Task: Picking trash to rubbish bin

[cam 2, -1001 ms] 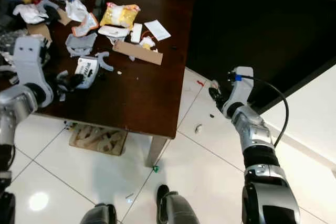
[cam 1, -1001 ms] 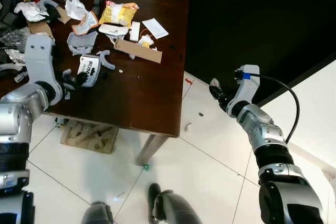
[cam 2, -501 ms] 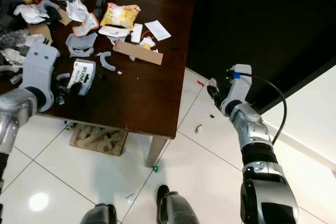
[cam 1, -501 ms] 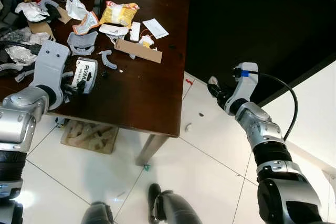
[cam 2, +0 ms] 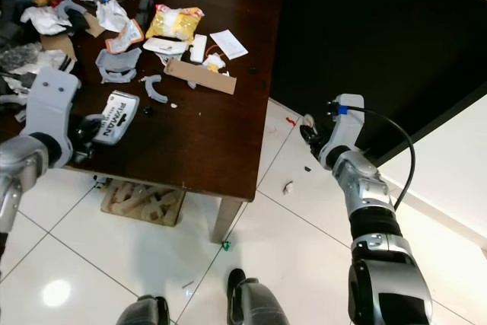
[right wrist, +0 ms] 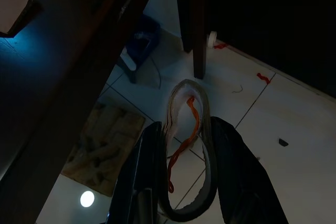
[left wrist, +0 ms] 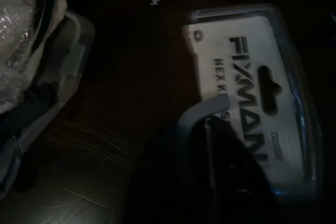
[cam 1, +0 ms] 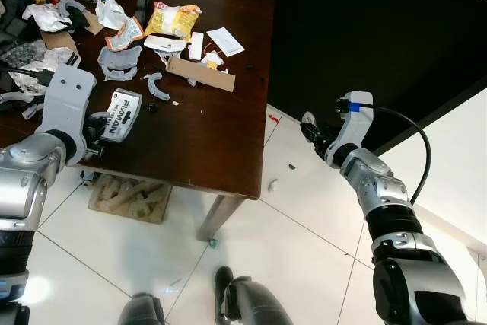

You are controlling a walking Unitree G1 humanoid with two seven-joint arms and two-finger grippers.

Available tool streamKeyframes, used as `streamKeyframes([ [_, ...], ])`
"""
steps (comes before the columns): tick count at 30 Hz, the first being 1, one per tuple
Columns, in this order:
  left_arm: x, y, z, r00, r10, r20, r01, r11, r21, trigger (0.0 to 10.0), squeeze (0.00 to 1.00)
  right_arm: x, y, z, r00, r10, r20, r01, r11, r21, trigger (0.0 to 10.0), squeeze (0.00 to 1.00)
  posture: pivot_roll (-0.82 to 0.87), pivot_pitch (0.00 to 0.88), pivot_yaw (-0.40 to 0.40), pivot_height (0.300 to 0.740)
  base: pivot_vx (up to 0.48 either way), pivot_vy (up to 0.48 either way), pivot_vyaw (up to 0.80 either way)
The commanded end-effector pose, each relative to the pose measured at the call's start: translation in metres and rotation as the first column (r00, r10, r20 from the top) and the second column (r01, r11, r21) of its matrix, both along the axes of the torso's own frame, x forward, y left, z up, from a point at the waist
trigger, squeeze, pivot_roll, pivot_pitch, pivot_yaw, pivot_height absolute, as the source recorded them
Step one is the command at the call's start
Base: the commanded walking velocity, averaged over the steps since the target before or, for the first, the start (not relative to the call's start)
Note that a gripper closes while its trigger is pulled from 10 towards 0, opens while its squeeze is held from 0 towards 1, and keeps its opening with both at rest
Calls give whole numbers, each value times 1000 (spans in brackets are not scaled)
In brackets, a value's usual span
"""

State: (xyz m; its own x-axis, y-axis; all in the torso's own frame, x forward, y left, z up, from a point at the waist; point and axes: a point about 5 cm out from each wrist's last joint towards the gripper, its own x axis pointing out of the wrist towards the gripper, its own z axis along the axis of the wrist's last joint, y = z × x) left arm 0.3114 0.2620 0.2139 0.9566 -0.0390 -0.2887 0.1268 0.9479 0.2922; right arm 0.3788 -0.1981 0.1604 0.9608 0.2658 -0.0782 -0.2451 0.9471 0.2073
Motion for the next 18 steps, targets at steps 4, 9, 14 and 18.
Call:
streamKeyframes([
  [4, -12, 1, -50, 977, 51, -205, -61, 997, -43, 0, 0, -1, -5, -5, 1000, -11, -16, 11, 1000, 1, 10000, 0, 155, 300, -166, 740, 0, 0, 0],
  [9, -13, 1, -49, 979, 61, -194, -72, 996, -45, 0, 0, -1, -4, -4, 1000, -10, -15, 10, 1000, 3, 10000, 0, 160, 300, -166, 740, 0, 0, 0],
  [14, -7, 1, -35, 994, 69, -85, -74, 995, -62, 0, 0, 0, -2, -3, 1000, -8, -7, 8, 1000, 19, 10000, 0, 161, 297, -165, 740, 0, 0, 0],
  [18, 0, 3, -14, 994, 99, 52, -92, 988, -125, 0, 0, 1, -1, -1, 1000, -12, 10, 12, 999, 47, 10000, 0, 162, 290, -163, 740, 0, 0, 0],
])
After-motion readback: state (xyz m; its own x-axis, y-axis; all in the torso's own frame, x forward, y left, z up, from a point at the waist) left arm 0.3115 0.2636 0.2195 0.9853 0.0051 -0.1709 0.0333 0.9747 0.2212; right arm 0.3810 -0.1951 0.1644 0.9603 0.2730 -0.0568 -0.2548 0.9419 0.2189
